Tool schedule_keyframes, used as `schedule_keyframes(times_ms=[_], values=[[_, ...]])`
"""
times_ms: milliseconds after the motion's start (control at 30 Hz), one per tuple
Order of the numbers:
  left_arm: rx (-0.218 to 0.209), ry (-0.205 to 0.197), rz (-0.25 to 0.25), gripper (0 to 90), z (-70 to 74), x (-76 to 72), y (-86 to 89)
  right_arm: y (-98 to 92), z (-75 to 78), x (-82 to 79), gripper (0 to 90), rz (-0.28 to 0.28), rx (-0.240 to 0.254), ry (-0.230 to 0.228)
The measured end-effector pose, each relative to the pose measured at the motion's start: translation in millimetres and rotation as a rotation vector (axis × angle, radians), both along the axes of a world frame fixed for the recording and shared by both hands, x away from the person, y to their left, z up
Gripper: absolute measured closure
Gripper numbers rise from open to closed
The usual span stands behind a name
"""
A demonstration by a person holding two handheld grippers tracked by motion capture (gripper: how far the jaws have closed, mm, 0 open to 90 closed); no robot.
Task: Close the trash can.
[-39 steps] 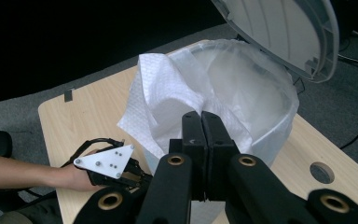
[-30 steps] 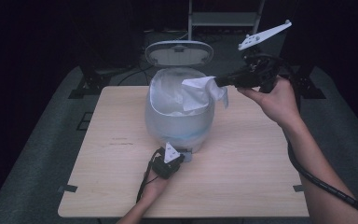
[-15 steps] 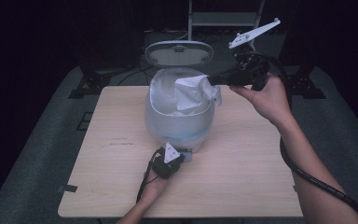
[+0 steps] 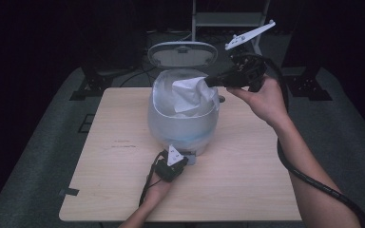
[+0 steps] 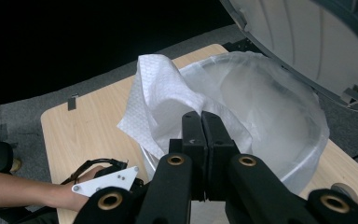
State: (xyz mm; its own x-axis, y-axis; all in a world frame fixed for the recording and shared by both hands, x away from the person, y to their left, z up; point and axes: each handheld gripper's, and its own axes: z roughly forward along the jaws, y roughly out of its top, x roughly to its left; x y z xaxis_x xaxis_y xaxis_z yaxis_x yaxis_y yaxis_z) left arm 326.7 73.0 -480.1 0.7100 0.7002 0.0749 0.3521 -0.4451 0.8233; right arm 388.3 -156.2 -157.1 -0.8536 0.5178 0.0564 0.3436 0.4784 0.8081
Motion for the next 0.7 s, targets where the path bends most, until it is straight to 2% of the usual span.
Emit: schedule_keyframes(times_ms=[700], values=[[-0.002,0.003,-0.001,86.9,0.0,0.2,0.3,21.6,-6.1,13.2,88.7,-0.002,-0.008,0.017]])
